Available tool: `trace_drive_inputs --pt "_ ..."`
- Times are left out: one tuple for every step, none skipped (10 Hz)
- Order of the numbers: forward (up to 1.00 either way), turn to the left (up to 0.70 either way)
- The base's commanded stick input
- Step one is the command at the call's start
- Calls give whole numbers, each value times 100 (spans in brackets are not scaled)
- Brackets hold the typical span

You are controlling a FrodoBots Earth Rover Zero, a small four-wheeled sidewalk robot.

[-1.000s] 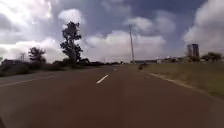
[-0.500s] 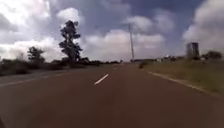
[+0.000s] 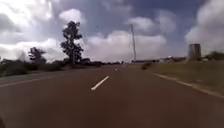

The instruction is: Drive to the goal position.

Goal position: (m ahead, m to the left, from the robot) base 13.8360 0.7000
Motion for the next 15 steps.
trace_drive_inputs --pt "100 -7" --pt "100 0" --pt "100 0" --pt "100 0" --pt "100 0" --pt "100 0" --pt "100 0" --pt "100 0" --pt "100 0" --pt "100 0" --pt "100 0" --pt "100 0" --pt "100 0" --pt "100 0" --pt "100 0"
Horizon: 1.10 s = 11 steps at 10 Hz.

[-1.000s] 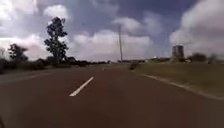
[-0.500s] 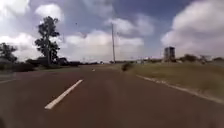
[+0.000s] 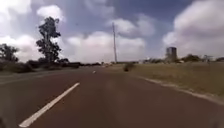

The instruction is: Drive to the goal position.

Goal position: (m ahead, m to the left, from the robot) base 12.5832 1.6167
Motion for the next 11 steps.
trace_drive_inputs --pt "100 0" --pt "100 0" --pt "100 0" --pt "100 0" --pt "100 0" --pt "100 0" --pt "100 0" --pt "100 0" --pt "100 0" --pt "100 0" --pt "100 0"
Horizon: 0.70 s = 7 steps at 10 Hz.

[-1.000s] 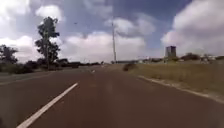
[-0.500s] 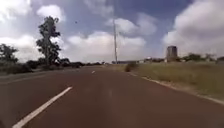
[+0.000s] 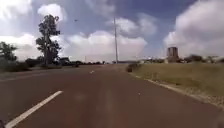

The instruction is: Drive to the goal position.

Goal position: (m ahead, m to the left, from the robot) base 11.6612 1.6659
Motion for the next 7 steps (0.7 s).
trace_drive_inputs --pt "100 0" --pt "100 0" --pt "100 0" --pt "100 0" --pt "100 0" --pt "100 0" --pt "100 0"
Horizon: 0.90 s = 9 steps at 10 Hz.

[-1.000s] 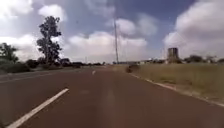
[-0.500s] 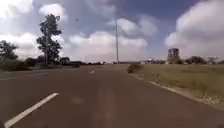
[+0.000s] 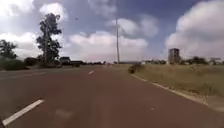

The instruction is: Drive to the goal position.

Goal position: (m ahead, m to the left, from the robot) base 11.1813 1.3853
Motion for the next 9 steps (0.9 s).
trace_drive_inputs --pt "100 0" --pt "100 0" --pt "100 0" --pt "100 0" --pt "100 0" --pt "100 0" --pt "100 0" --pt "100 0" --pt "100 0"
